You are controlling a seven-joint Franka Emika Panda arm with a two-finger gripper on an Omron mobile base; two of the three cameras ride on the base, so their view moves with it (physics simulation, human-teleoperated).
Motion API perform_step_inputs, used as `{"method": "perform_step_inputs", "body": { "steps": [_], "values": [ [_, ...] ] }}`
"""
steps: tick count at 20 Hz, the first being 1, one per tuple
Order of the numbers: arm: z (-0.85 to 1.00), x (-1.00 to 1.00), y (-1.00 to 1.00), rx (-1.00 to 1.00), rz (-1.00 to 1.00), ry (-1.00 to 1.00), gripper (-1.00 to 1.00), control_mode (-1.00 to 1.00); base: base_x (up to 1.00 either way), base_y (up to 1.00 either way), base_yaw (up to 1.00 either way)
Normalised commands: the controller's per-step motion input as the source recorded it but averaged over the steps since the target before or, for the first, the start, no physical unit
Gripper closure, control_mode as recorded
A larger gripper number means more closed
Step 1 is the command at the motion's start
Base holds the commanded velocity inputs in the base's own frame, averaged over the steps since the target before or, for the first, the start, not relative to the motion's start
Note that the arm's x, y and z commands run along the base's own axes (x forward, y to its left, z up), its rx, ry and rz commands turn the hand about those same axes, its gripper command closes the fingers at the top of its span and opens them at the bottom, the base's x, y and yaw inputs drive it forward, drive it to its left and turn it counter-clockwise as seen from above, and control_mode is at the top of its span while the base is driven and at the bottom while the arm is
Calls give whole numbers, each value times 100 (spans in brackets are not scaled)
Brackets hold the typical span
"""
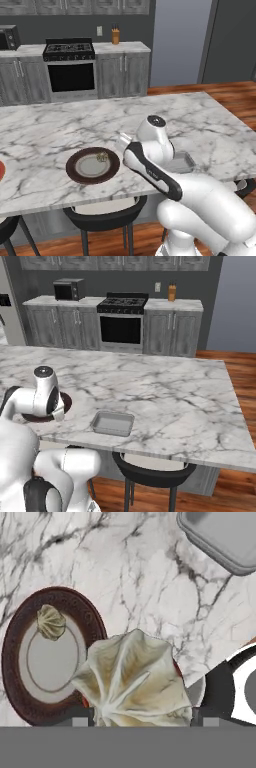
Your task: Place two dumplings into each of the tupperware containers and then place the containers in the fridge.
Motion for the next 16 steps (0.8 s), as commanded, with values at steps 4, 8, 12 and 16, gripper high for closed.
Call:
{"method": "perform_step_inputs", "body": {
  "steps": [4, 8, 12, 16],
  "values": [
    [45, -16, -100, -5, -8, 23, 100, -100, 0, 0, 0],
    [39, 8, -100, -7, -5, 24, 100, -100, 0, 0, 0],
    [4, 30, -100, -7, -2, 20, 100, -100, 0, 0, 0],
    [0, 45, -91, -5, 0, 16, 100, -100, 0, 0, 0]
  ]
}}
